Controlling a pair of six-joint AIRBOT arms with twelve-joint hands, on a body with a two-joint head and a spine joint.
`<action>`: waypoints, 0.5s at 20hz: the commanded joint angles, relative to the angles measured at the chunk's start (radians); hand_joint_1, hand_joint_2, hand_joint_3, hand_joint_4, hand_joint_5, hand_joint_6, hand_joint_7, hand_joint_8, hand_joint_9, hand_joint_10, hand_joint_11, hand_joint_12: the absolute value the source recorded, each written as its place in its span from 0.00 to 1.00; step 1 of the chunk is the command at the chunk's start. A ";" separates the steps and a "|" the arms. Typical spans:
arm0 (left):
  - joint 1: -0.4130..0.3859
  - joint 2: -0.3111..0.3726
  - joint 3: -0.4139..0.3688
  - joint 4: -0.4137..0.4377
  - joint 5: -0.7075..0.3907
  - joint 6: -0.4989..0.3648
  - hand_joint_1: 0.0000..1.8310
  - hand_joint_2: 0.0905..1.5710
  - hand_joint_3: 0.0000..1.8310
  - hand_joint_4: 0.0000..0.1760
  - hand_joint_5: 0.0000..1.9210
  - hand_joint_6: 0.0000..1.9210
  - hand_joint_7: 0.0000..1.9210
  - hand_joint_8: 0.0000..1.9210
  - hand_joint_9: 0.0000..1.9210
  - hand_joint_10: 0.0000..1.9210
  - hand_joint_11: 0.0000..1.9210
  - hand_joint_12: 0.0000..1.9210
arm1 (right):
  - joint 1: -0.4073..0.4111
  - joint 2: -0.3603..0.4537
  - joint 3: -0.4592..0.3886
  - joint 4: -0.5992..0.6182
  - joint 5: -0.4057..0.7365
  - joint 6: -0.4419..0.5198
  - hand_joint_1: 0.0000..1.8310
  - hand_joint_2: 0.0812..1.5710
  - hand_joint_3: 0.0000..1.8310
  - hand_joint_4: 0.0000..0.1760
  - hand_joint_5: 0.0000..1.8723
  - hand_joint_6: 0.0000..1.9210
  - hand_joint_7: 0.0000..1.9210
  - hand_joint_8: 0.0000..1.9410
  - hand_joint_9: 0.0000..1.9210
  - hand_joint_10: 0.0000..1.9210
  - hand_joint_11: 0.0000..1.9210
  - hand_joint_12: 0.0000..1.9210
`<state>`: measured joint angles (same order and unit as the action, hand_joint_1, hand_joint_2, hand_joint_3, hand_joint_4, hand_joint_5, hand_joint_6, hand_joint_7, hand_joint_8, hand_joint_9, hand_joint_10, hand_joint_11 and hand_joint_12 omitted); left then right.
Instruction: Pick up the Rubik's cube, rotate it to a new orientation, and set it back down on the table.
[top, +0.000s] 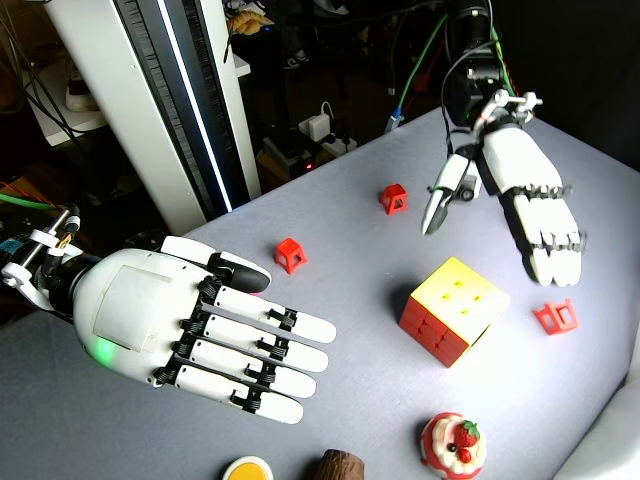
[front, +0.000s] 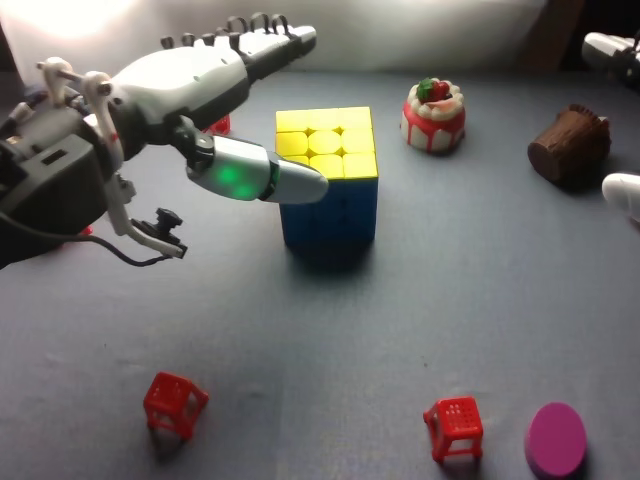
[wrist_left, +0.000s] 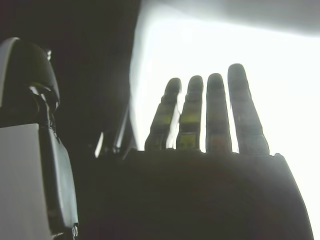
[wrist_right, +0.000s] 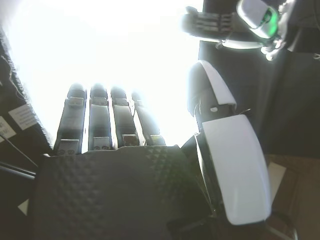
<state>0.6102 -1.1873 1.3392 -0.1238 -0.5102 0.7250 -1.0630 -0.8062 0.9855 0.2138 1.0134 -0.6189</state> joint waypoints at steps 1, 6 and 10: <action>-0.021 -0.007 0.006 -0.009 -0.085 0.001 0.31 0.51 0.00 0.00 0.00 0.00 0.00 0.00 0.01 0.00 0.00 0.59 | 0.008 -0.002 0.003 0.009 0.124 0.006 0.33 0.84 0.00 0.00 0.00 0.00 0.00 0.00 0.00 0.00 0.00 0.00; -0.051 -0.038 0.042 -0.056 0.018 0.068 0.33 0.49 0.00 0.00 0.00 0.00 0.00 0.00 0.00 0.00 0.00 0.48 | 0.007 -0.011 0.007 0.013 0.121 0.006 0.32 0.84 0.00 0.00 0.00 0.00 0.00 0.00 0.00 0.00 0.00 0.00; -0.073 -0.056 0.072 -0.076 0.094 0.116 0.33 0.48 0.00 0.03 0.00 0.00 0.00 0.00 0.00 0.00 0.00 0.37 | 0.006 -0.013 0.008 0.014 0.118 0.006 0.33 0.86 0.01 0.00 0.00 0.00 0.00 0.00 0.00 0.00 0.00 0.00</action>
<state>0.5510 -1.2388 1.4094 -0.2008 -0.3149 0.8459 -1.0649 -0.8192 0.9886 0.2176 1.0107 -0.6189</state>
